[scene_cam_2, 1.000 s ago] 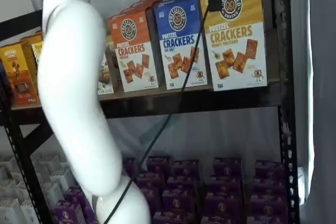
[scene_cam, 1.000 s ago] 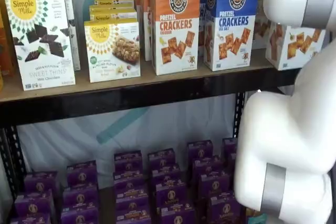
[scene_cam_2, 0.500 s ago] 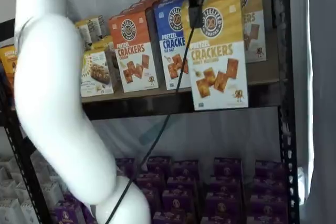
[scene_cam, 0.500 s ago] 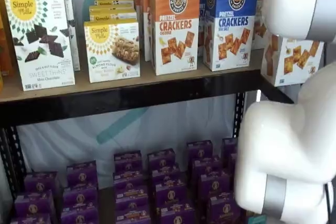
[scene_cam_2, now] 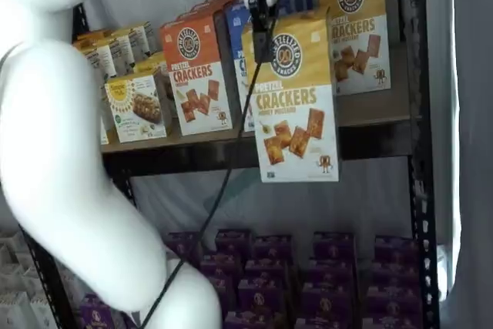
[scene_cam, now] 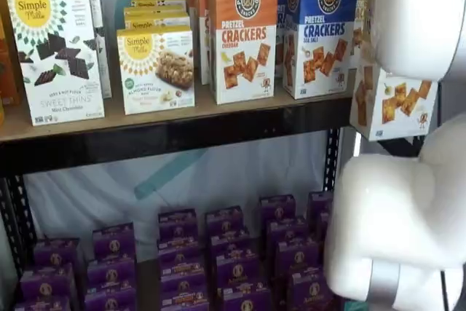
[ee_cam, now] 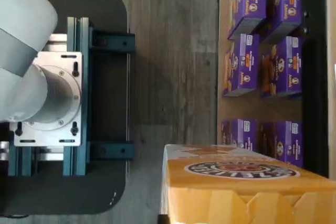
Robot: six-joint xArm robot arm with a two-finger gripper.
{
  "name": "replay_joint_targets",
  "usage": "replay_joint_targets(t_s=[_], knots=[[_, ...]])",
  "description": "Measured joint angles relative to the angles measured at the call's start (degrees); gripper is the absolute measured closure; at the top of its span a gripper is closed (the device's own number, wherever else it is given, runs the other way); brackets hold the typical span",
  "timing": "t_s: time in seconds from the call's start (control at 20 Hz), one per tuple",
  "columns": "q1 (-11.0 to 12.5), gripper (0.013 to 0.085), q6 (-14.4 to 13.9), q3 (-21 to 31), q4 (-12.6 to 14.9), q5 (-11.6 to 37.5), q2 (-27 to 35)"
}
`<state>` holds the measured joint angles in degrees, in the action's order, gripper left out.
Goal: Retrieve the yellow and white box located on the top shelf, the sixth one from the left
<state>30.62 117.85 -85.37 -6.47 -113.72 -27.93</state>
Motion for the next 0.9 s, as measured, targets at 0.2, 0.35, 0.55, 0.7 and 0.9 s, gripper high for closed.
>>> replay_joint_targets(t_s=[0.2, 0.35, 0.55, 0.7, 0.9], knots=[[-1.53, 0.0370, -1.48, 2.00, 0.06, -0.23, -1.57], [-2.35, 0.0370, -2.34, 3.16, 0.00, -0.13, -2.45], [-3.18, 0.0370, -3.17, 4.23, -0.04, 0.01, -3.20], [-3.52, 0.0370, -3.58, 4.86, -0.27, 0.18, -3.60], [-3.56, 0.0370, -3.79, 5.05, -0.69, 0.07, -3.64]])
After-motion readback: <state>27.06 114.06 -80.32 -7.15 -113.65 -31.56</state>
